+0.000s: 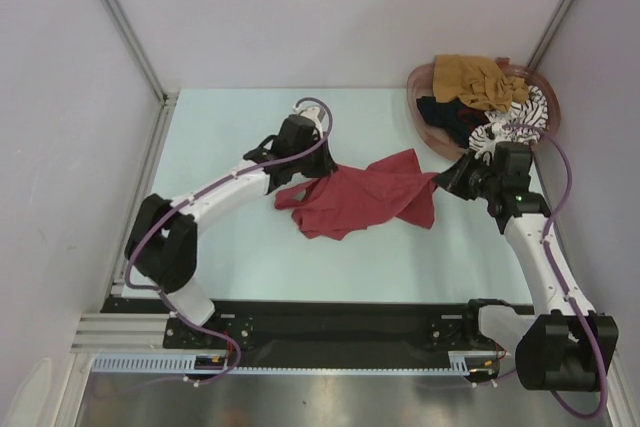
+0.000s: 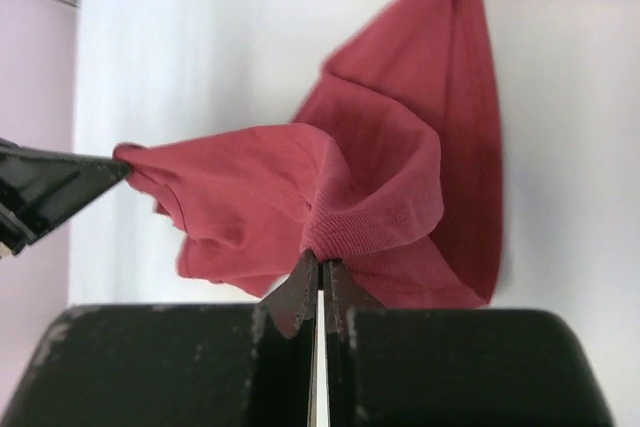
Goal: Fold and stack the tank tops
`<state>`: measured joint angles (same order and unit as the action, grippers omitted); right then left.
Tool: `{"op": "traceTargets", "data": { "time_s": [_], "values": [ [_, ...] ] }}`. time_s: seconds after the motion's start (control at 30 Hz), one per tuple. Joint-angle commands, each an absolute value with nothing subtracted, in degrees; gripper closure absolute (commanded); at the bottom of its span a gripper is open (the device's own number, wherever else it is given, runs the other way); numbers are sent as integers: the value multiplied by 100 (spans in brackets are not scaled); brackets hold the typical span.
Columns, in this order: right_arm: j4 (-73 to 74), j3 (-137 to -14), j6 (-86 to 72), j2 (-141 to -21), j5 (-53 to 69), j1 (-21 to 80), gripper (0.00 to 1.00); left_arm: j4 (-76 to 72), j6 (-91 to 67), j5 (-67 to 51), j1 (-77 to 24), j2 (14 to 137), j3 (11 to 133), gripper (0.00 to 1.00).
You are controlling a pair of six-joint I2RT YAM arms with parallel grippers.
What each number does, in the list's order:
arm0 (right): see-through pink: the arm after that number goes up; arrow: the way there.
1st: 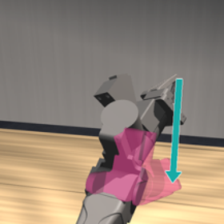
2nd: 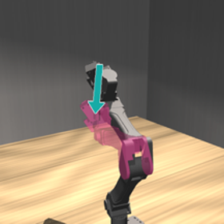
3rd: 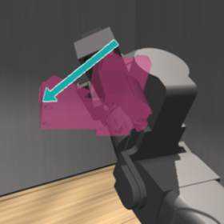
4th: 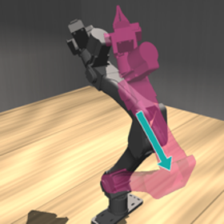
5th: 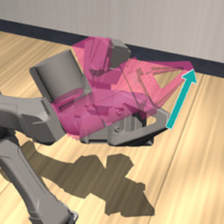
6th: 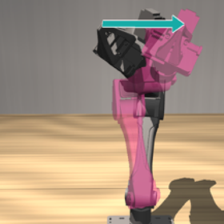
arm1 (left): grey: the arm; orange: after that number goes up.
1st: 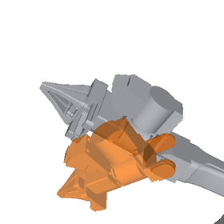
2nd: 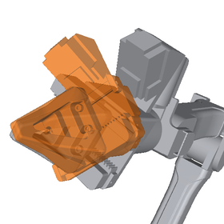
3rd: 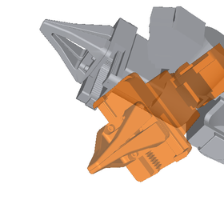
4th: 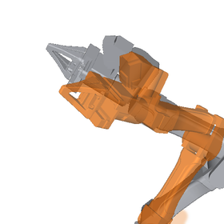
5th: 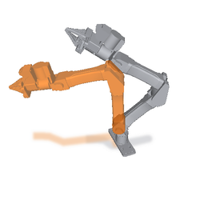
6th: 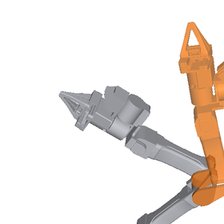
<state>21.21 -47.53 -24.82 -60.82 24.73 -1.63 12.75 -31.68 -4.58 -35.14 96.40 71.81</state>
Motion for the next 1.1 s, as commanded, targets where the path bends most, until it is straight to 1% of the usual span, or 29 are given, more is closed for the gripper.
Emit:
{"op": "traceTargets", "data": {
  "time_s": [0.0,0.07,0.17,0.3,0.4,0.47,0.63,0.7,0.87,0.93,1.07],
  "values": [
    [1617,-5343,-2768,-6020,2812,-193,100,1634,-3006,-596,-3279,8975,7471,100],
    [1626,-5737,-2839,-6134,2812,-193,100,1792,-3058,-1106,-2868,8676,7549,100],
    [1608,-6160,-2962,-6240,2970,-193,100,2161,-3094,-1501,-2401,8315,7813,100],
    [1836,-6653,-3006,-6197,2988,-88,100,2776,-2927,-1599,-2312,7972,8156,100],
    [1916,-6618,-3032,-5995,3094,-18,100,2857,-2988,-1486,-2294,7507,7999,100],
    [2012,-6653,-3050,-5907,3059,210,100,2909,-3023,-1468,-2163,7199,8024,100],
    [2197,-7285,-2936,-5626,3129,711,100,3523,-2997,-1784,-2039,6831,8744,100],
    [2232,-7672,-2883,-5345,2989,904,100,3568,-2997,-1741,-2048,6558,8806,100],
    [2399,-8427,-2900,-4704,3050,1195,100,4200,-2857,-862,-2048,5372,9202,100],
    [2469,-8569,-2944,-4554,3173,1195,100,4393,-2856,-809,-2048,4977,9316,100],
    [3074,-8964,-2979,-4509,3208,1187,100,4649,-2935,-1001,-2048,4790,9361,100]
  ]
}}
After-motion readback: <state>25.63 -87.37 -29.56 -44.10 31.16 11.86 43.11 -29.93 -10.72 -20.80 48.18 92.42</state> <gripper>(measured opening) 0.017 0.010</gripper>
